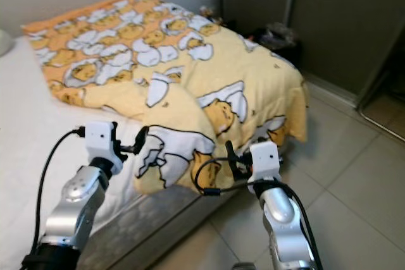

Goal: Clean up the room

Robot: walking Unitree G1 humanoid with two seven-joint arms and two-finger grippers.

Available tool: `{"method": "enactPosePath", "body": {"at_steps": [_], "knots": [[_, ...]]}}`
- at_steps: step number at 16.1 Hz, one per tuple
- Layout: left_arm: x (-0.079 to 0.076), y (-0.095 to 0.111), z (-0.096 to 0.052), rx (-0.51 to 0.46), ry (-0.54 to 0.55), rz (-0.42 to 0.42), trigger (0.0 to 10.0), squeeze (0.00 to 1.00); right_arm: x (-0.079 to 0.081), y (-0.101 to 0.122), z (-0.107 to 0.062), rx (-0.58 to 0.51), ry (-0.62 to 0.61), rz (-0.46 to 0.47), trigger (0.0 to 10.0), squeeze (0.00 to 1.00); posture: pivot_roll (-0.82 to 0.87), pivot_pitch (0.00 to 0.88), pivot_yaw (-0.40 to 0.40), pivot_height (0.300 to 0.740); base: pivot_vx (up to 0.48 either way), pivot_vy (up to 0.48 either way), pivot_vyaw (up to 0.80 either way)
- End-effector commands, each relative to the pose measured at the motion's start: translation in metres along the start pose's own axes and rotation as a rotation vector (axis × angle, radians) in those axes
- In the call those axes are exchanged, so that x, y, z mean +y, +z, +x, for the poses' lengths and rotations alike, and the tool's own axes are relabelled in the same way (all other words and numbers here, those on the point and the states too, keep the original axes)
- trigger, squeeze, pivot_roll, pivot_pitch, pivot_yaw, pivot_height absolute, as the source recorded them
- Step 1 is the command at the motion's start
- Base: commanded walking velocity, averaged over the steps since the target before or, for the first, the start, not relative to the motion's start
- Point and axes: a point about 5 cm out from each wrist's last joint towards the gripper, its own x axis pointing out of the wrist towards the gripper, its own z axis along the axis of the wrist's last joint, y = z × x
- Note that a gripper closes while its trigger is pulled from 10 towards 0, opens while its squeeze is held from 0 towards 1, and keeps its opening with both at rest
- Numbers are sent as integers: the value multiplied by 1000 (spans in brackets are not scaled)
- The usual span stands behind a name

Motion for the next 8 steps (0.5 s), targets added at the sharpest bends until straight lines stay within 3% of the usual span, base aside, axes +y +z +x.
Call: {"method": "enactPosePath", "body": {"at_steps": [1,3,8], "knots": [[8,1,0,3,18,8,10000,0,5,4,1,-18,25,6,10000,271,-232,0,165,732,259,405,0],[3,2,-1,-11,-18,43,10000,0,6,3,-1,-13,50,3,10000,275,-231,0,161,732,0,409,0],[-6,-10,1,77,-95,-1,10000,0,11,-2,-10,16,111,12,10000,275,-219,0,148,732,0,0,0]]}}
